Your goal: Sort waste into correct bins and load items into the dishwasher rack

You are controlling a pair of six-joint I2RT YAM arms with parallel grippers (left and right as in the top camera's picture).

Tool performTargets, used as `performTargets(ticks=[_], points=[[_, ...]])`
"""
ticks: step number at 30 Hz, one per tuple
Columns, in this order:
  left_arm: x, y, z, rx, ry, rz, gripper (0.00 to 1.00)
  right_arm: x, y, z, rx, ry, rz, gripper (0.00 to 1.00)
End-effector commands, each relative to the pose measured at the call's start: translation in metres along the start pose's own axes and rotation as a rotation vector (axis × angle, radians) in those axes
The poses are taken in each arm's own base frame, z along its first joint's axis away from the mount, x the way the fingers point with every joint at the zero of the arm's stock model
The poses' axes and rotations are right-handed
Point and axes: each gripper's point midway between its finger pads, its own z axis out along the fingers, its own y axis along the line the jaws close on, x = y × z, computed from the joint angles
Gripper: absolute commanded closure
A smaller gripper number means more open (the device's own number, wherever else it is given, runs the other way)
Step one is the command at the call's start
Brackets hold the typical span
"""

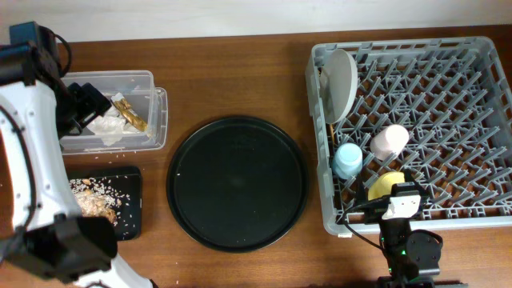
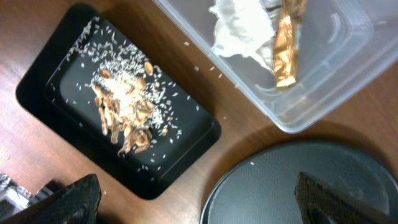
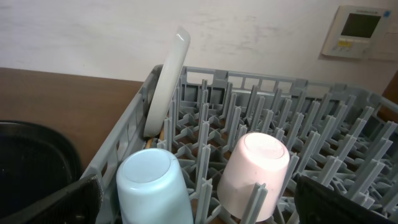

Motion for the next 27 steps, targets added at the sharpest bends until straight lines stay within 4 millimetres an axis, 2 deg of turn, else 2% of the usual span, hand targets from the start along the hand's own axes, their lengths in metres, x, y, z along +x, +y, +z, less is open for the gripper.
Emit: performTargets(ticks=[1, 5, 9, 11, 13, 15, 20, 23, 27], points=[[0.017, 0.015, -0.01, 0.003, -0.08, 0.013, 0.01, 0.003, -0.003, 0.0, 0.015, 0.002, -0.006, 0.01], [0.047, 0.023, 0.017, 0.065, -0.158, 0.02, 0.01, 0.003, -0.003, 0.0, 0.015, 0.003, -0.006, 0.01], [0.097, 0.022, 0.062, 0.224, -0.347, 0.054, 0.01, 0.003, -0.003, 0.0, 0.015, 0.003, -0.006, 0.01], [0.118, 0.021, 0.074, 0.278, -0.403, 0.081, 0.01, 0.003, -0.003, 0.0, 0.016, 0.003, -0.006, 0.01], [0.151, 0.025, 0.091, 0.307, -0.404, 0.136, 0.01, 0.003, -0.003, 0.0, 0.015, 0.002, -0.006, 0.01], [0.168, 0.031, 0.101, 0.304, -0.429, 0.17, 0.01, 0.003, -0.003, 0.0, 0.015, 0.002, -0.006, 0.01], [0.183, 0.044, 0.105, 0.343, -0.536, 0.179, 0.01, 0.003, -0.003, 0.0, 0.016, 0.002, -0.006, 0.01], [0.185, 0.043, 0.101, 0.336, -0.594, 0.328, 0.01, 0.003, -0.003, 0.0, 0.015, 0.003, -0.006, 0.01], [0.186, 0.02, 0.078, 0.446, -0.742, 0.522, 0.01, 0.003, -0.003, 0.0, 0.015, 0.002, -0.006, 0.01]])
